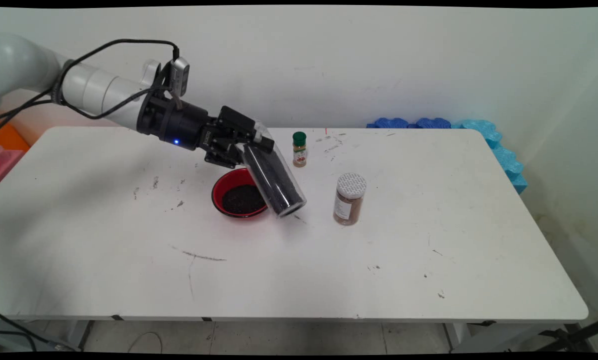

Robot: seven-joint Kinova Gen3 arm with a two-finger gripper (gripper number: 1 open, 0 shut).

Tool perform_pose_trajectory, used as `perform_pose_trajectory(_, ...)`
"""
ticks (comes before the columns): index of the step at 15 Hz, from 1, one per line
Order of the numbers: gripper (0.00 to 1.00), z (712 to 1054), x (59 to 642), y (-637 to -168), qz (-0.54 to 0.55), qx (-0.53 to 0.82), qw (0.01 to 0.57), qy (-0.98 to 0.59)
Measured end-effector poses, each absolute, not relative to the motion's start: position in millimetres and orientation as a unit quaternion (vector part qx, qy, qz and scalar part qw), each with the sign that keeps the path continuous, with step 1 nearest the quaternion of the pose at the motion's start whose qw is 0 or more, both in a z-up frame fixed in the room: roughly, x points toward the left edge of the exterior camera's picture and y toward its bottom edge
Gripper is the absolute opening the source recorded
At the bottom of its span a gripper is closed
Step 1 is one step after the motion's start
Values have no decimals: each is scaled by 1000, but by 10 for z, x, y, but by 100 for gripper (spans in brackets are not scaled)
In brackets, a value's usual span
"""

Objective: Pour the black seasoning powder in the red bowl

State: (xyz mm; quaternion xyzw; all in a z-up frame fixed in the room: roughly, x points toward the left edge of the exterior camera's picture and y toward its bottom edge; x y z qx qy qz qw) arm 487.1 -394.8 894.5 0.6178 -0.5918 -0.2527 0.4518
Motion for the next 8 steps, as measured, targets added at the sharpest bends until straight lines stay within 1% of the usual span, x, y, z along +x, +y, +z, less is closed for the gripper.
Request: perform_pose_trajectory(8, 0, 9078, 4782, -3850, -179, 509, 477, -694)
